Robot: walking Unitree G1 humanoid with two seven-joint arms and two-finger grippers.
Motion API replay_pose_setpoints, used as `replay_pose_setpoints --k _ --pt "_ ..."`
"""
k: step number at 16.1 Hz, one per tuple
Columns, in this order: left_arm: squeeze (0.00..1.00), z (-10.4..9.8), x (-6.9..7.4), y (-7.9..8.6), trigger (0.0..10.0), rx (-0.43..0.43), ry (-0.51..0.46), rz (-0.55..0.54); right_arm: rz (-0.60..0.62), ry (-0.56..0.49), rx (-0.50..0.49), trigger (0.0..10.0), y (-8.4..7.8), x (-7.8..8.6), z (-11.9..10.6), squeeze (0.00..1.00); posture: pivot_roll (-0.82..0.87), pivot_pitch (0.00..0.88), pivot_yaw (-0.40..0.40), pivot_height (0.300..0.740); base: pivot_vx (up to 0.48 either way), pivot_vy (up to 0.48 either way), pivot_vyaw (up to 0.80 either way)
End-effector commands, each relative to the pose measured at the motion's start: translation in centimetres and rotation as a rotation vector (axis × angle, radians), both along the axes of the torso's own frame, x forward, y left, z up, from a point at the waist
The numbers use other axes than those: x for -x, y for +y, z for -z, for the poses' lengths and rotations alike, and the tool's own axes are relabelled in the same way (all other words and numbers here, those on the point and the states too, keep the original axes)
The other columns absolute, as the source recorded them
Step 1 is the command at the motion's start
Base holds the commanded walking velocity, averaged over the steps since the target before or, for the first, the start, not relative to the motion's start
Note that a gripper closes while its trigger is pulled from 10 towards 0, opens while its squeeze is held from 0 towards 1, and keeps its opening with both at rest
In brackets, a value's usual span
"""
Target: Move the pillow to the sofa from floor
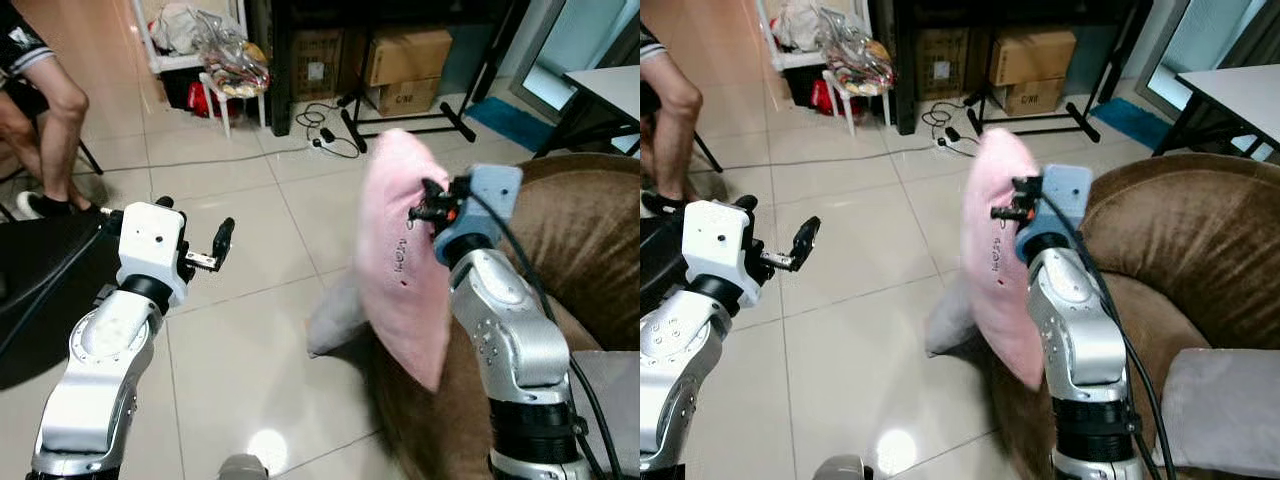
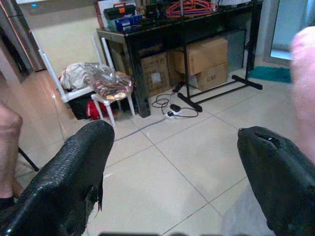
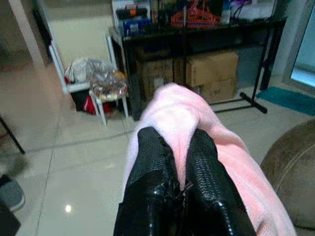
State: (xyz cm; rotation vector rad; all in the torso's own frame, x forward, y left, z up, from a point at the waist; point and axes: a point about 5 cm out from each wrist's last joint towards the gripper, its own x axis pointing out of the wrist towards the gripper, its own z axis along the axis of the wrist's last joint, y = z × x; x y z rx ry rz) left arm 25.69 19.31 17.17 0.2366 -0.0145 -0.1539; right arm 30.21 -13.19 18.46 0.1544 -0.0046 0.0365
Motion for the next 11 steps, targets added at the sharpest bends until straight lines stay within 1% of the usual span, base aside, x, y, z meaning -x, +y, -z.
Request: replay_pose_setpoints --k 1,2,3,4,6,8,9,10,11 --pt "0.00 -0.2 0.1 -0.1 10.0 -0.002 -0.008 0.003 0.044 -0.092 0.005 10.0 -0.5 0.1 -2.0 0.00 0.04 0.000 -0.052 0.740 0.000 0.000 0.00" --pt "0.00 -0.3 0.2 -0.1 10.0 0.009 -0.024 -0.006 0.033 -0.054 0.021 10.0 -0.5 0.2 -1.3 0.00 0.04 0.000 -0.053 0.740 0.000 0.000 0.00" --pt "0.00 -0.4 0.2 -0.1 10.0 0.009 -0.027 -0.010 0.009 -0.056 -0.003 10.0 -0.4 0.3 -1.1 0.00 0.05 0.000 -0.054 0.740 0.000 0.000 0.00" --pt "0.00 -0.4 0.3 0.0 10.0 0.004 -0.030 -0.015 0.015 -0.039 0.016 10.0 -0.4 0.3 -0.8 0.00 0.05 0.000 -0.054 0.740 0.000 0.000 0.00" --pt "0.00 -0.4 0.3 0.0 10.0 -0.007 -0.032 -0.019 0.028 -0.040 0.081 10.0 -0.3 0.5 -0.4 0.00 0.04 0.000 -0.052 0.740 0.000 0.000 0.00" --pt "0.00 -0.3 0.3 -0.1 10.0 -0.017 -0.031 -0.011 0.031 -0.040 0.107 10.0 -0.2 0.7 0.0 0.00 0.04 0.000 -0.052 0.740 0.000 0.000 0.00" --pt "0.00 -0.2 0.3 -0.2 10.0 -0.019 -0.030 -0.009 0.044 -0.048 0.130 10.0 -0.3 0.8 0.1 0.00 0.04 0.000 -0.052 0.740 0.000 0.000 0.00" --pt "0.00 -0.2 0.3 -0.2 10.0 -0.020 -0.029 -0.006 0.092 -0.101 0.097 10.0 -0.3 0.9 0.0 0.00 0.04 0.000 -0.047 0.740 0.000 0.000 0.00" --pt "0.00 -0.2 0.3 -0.3 10.0 -0.022 -0.029 -0.003 0.158 -0.155 0.109 10.0 -0.6 0.9 -0.4 0.00 0.04 0.000 -0.047 0.740 0.000 0.000 0.00"
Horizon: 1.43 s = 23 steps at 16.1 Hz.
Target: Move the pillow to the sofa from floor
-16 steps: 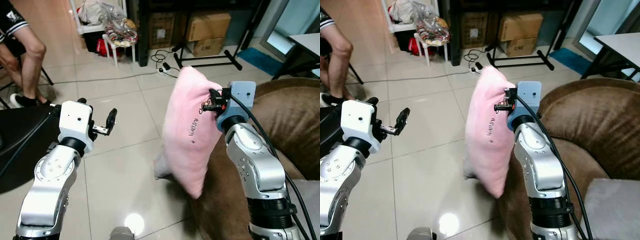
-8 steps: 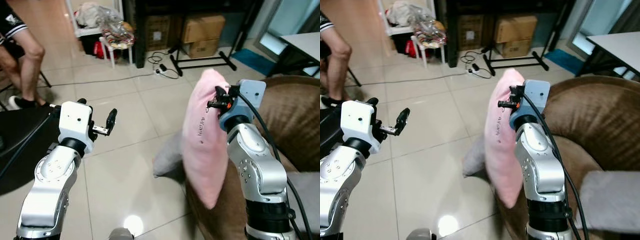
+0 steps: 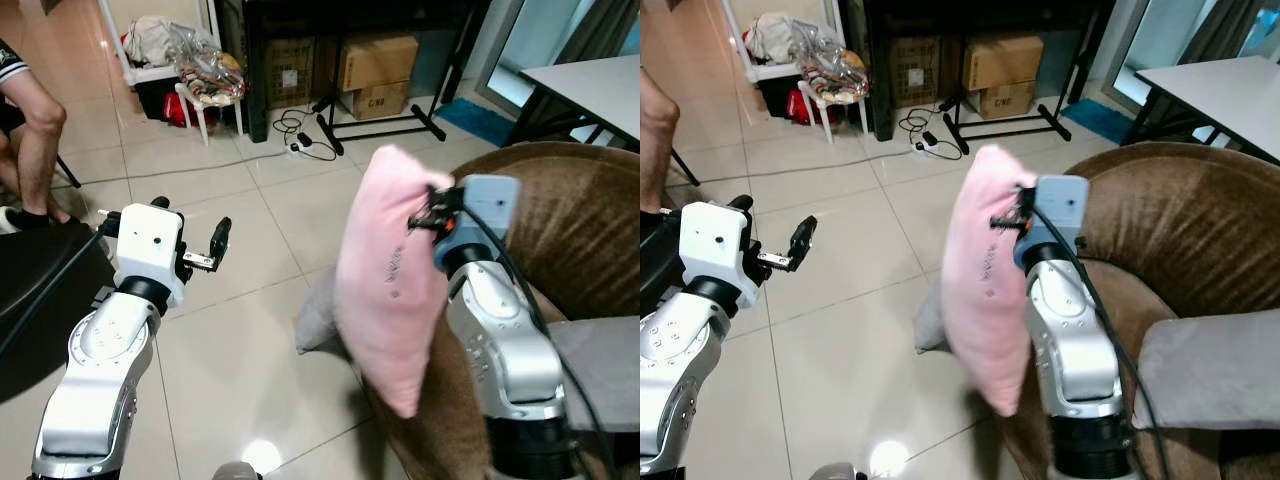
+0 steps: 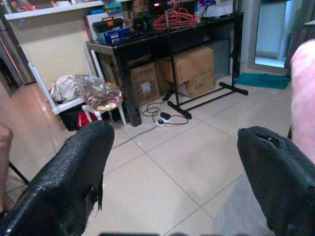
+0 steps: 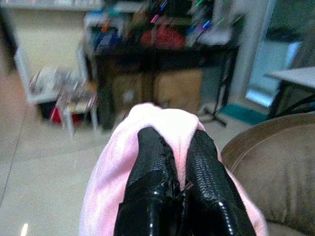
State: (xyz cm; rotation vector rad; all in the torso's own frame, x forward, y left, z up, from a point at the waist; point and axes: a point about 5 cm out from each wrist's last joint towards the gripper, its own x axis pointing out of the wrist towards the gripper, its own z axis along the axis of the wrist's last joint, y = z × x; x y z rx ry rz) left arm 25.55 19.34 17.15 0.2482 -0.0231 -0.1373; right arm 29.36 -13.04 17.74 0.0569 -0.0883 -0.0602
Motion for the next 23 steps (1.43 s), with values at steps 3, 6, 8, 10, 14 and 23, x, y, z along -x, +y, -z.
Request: replay_pose_setpoints --k 3,6,8,10,14,23 --pt "0.00 -0.2 0.2 -0.4 10.0 -0.015 -0.016 0.018 -0.003 -0.067 0.039 10.0 0.0 0.0 -1.0 0.00 0.04 0.000 -0.044 0.740 0.000 0.000 0.00" --pt "0.00 -0.1 0.2 -0.4 10.0 -0.017 -0.013 0.017 -0.020 -0.054 0.014 10.0 0.3 0.1 -0.7 0.00 0.04 0.000 -0.044 0.740 0.000 0.000 0.00" --pt "0.00 0.0 0.2 -0.3 10.0 -0.012 -0.007 0.011 -0.023 -0.005 -0.041 10.0 0.1 0.0 -0.2 0.00 0.04 0.000 -0.044 0.740 0.000 0.000 -0.40" --pt "0.00 0.0 0.2 -0.2 10.0 -0.018 -0.008 0.003 -0.054 0.005 -0.066 10.0 0.1 0.1 -0.1 0.00 0.04 0.000 -0.044 0.740 0.000 0.000 -0.80" --pt "0.00 -0.1 0.2 0.1 10.0 -0.022 -0.013 -0.014 -0.016 -0.007 -0.106 10.0 0.0 0.2 -0.4 0.00 0.05 0.000 -0.045 0.740 0.000 0.000 -0.80" --pt "0.00 -0.4 0.3 0.1 10.0 -0.007 -0.035 -0.011 -0.064 -0.012 -0.167 10.0 0.0 0.5 -1.0 0.00 0.05 0.000 -0.040 0.740 0.000 0.000 -0.80"
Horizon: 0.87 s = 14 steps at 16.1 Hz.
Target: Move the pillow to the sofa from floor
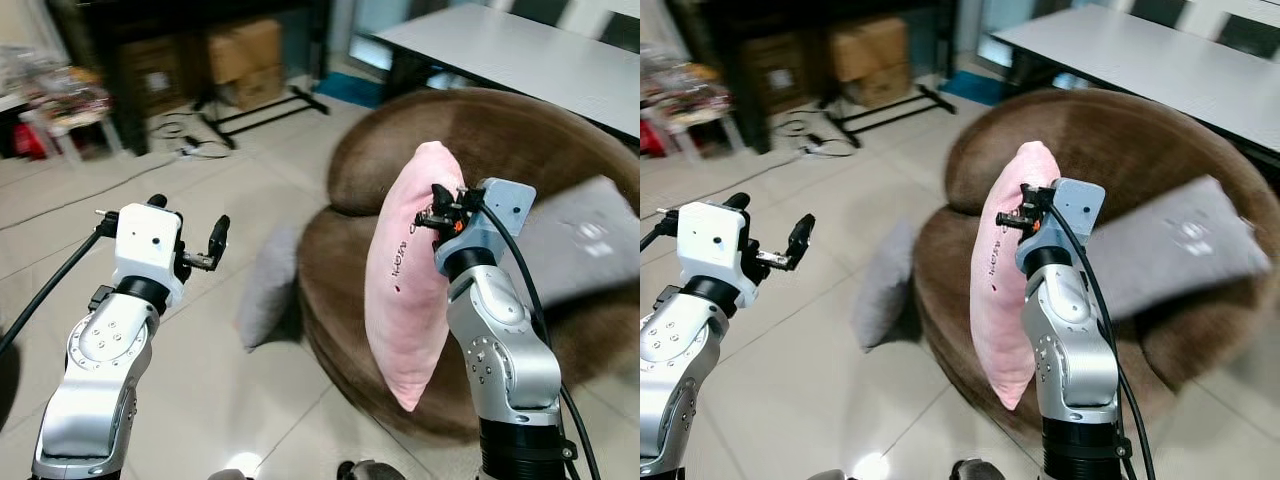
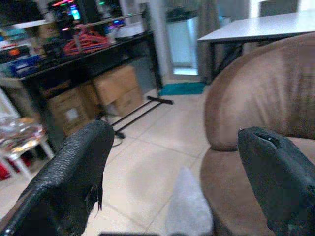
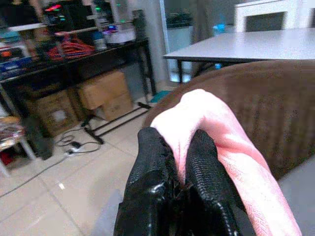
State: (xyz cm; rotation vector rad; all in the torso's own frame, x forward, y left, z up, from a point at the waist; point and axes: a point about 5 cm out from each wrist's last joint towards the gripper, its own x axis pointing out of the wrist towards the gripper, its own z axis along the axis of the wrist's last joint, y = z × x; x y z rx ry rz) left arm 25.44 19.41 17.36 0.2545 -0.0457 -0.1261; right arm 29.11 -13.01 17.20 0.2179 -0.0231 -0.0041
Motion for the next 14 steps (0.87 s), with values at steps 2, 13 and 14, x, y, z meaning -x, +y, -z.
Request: replay_pose_setpoints --k 2,13,14 --pt "0.00 -0.3 0.3 -0.1 10.0 0.015 -0.017 0.006 -0.045 -0.066 0.047 10.0 0.2 0.3 -1.4 0.00 0.05 0.000 -0.045 0.740 0.000 0.000 -0.80" --pt "0.00 -0.3 0.4 0.2 10.0 0.038 -0.012 -0.009 -0.112 -0.049 0.139 10.0 1.3 0.5 -0.9 0.00 0.06 0.000 -0.053 0.740 0.214 0.000 -0.05" --pt "0.00 -0.3 0.4 0.3 10.0 0.036 -0.013 -0.012 -0.074 -0.081 0.159 10.0 1.1 0.4 -1.2 0.00 0.06 0.000 -0.054 0.740 0.307 0.000 0.00"
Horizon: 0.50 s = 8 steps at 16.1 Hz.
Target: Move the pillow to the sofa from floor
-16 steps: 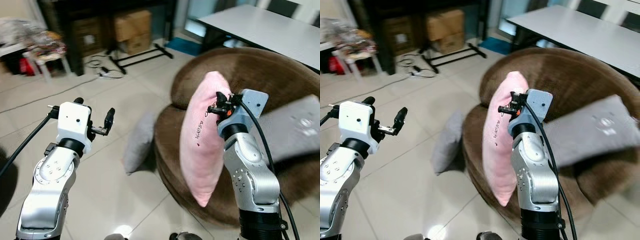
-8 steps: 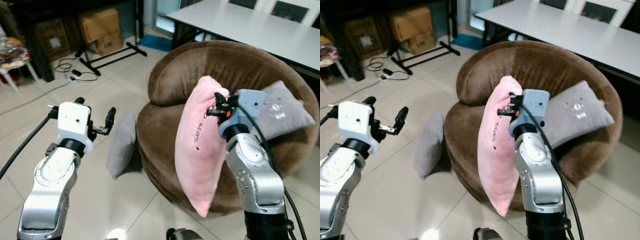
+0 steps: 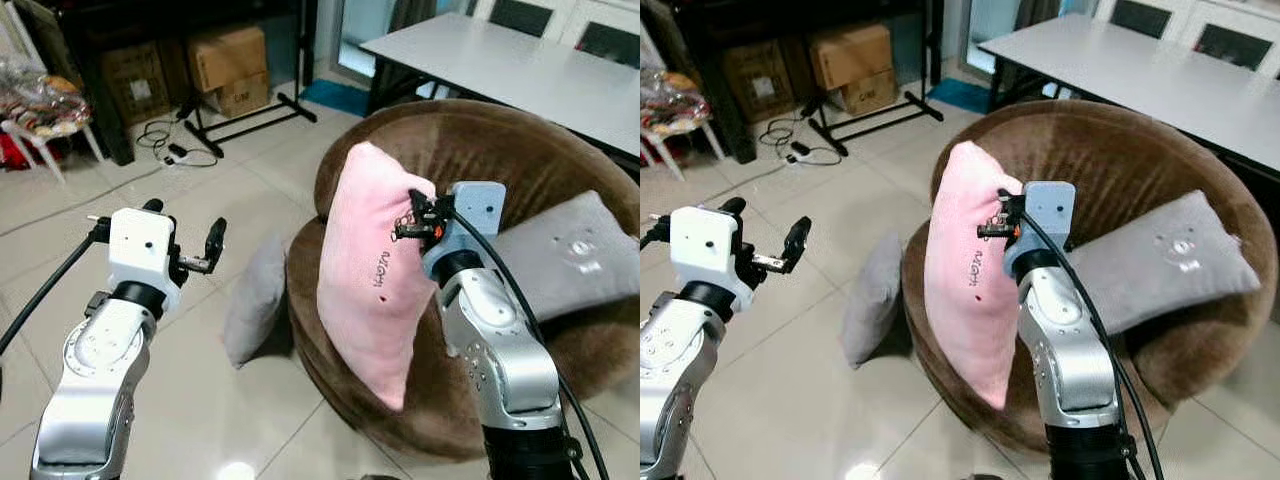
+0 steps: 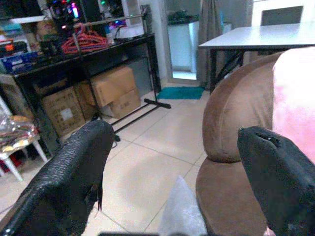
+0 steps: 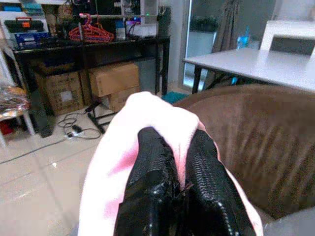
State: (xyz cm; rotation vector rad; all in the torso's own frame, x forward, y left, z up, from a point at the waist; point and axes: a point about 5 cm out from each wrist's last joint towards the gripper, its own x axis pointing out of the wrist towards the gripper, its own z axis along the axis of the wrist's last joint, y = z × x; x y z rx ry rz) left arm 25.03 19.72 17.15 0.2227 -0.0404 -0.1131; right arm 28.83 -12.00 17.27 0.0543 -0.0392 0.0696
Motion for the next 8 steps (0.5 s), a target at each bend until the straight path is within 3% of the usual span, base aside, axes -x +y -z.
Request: replay_pose_setpoints --k 1,2,3,7,8 --pt "0.00 -0.58 -0.01 0.00 10.0 0.003 -0.019 -0.001 0.050 -0.104 0.024 10.0 -0.20 -0.04 -1.53 0.00 0.06 0.000 -0.054 0.740 0.307 0.000 0.00" --pt "0.00 -0.62 -0.02 0.04 10.0 0.002 -0.019 0.000 0.065 -0.107 -0.003 10.0 -0.43 -0.28 -1.85 0.00 0.06 0.000 -0.053 0.740 0.311 0.000 0.00" --pt "0.00 -0.64 -0.03 0.08 10.0 0.002 -0.019 0.001 -0.017 -0.057 -0.068 10.0 -0.07 -0.31 -1.76 0.00 0.06 0.000 -0.052 0.740 0.311 0.000 0.00" --pt "0.00 -0.67 -0.05 0.03 10.0 0.001 -0.019 0.005 -0.056 -0.042 -0.087 10.0 0.39 -0.12 -1.49 0.00 0.06 0.000 -0.052 0.740 0.315 0.000 0.00" --pt "0.00 -0.73 -0.10 0.02 10.0 0.000 -0.019 0.007 -0.057 -0.044 -0.080 10.0 0.55 -0.14 -1.49 0.00 0.06 0.000 -0.050 0.740 0.322 0.000 -0.80"
